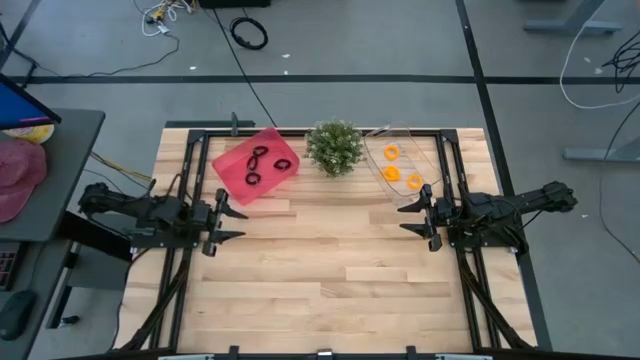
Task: Sort spring keychains
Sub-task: Return to Home Position
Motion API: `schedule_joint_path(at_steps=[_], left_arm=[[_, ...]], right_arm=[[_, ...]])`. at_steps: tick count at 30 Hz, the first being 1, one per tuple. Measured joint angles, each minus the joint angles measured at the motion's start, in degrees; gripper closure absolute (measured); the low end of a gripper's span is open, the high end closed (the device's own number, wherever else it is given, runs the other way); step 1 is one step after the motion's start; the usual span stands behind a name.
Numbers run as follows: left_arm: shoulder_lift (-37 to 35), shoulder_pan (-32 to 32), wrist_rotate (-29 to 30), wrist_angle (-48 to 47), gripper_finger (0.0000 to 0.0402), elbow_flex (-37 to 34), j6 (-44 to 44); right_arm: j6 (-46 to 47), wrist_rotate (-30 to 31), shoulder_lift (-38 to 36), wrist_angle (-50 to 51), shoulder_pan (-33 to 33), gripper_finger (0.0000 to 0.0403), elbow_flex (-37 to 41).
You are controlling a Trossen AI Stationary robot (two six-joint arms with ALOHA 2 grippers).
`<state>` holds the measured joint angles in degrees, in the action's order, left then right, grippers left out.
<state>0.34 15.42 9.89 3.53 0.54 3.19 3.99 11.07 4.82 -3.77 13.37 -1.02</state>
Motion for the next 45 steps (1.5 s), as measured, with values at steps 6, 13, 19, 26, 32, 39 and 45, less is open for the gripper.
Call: schedule_joint_path(at_steps=[6, 13, 19, 26, 32, 39, 45], left_arm=[[0.41, 0.0, 0.14, -1.02, 0.0193, 0.02, -4.46], [0.39, 0.0, 0.3, -0.57, 0.0193, -0.01, -5.99], [0.39, -0.02, 0.37, -0.5, 0.0193, -0.02, -9.91], [0.39, -0.02, 0.38, -0.48, 0.0193, -0.02, -15.39], [0.39, -0.02, 0.38, -0.48, 0.0193, -0.04, -16.08], [0.39, 0.0, 0.38, -0.45, 0.0193, -0.04, -15.86], [0.39, 0.0, 0.38, -0.43, 0.0193, -0.04, -16.02]], right_arm=[[0.0, 0.0, 0.0, 0.0, -0.01, 0.0188, 0.0], [0.0, 0.0, 0.0, 0.01, -0.02, 0.0188, 0.0], [0.0, 0.0, 0.0, 0.0, -0.02, 0.0188, 0.0], [0.0, 0.0, 0.0, 0.0, -0.02, 0.0188, 0.0], [0.0, 0.0, 0.0, 0.0, -0.01, 0.0188, 0.0], [-0.01, 0.0, 0.0, 0.0, -0.02, 0.0188, 0.0], [0.0, 0.0, 0.0, 0.0, -0.02, 0.0188, 0.0]])
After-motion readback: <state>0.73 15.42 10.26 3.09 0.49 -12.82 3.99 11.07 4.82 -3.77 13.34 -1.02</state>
